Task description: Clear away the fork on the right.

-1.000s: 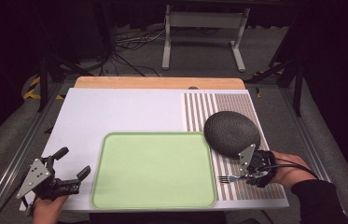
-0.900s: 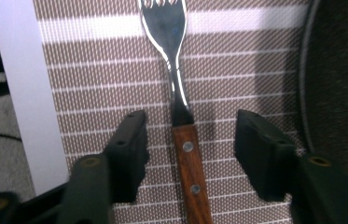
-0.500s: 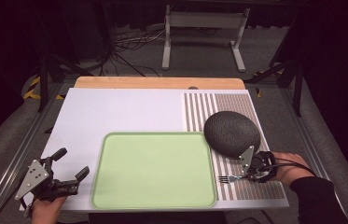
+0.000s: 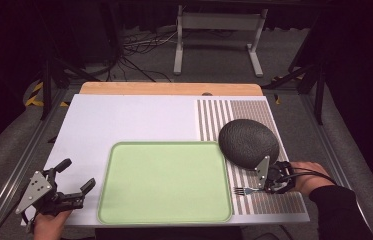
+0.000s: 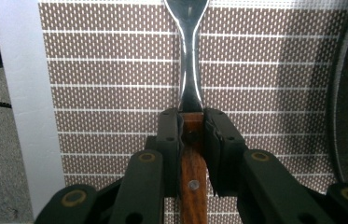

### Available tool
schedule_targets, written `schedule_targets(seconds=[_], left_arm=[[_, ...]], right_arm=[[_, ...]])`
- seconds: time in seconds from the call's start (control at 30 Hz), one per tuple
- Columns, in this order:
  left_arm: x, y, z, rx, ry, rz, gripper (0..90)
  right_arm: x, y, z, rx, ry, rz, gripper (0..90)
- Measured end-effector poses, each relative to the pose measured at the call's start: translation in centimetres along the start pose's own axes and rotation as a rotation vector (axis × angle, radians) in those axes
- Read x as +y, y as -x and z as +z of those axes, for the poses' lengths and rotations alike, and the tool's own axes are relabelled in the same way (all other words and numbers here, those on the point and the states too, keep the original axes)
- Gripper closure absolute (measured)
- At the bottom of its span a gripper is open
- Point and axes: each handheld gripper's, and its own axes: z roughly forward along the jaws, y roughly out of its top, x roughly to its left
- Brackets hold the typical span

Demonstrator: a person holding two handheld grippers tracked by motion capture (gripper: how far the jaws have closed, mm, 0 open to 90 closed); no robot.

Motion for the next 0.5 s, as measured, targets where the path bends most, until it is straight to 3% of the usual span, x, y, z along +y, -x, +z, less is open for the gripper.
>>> schedule_targets(seconds=[0.27,0.5], left_arm=[[0.0,0.0,0.0,0.004,-0.002,-0.003,0.2],[0.0,0.0,0.0,0.004,-0.001,-0.003,0.3]], right_arm=[[0.0,-0.2,-0.2,-0.004,0.003,-0.01,77.6],[-0.2,-0.4,-1.7,-0.017,0.019,0.014,77.7]])
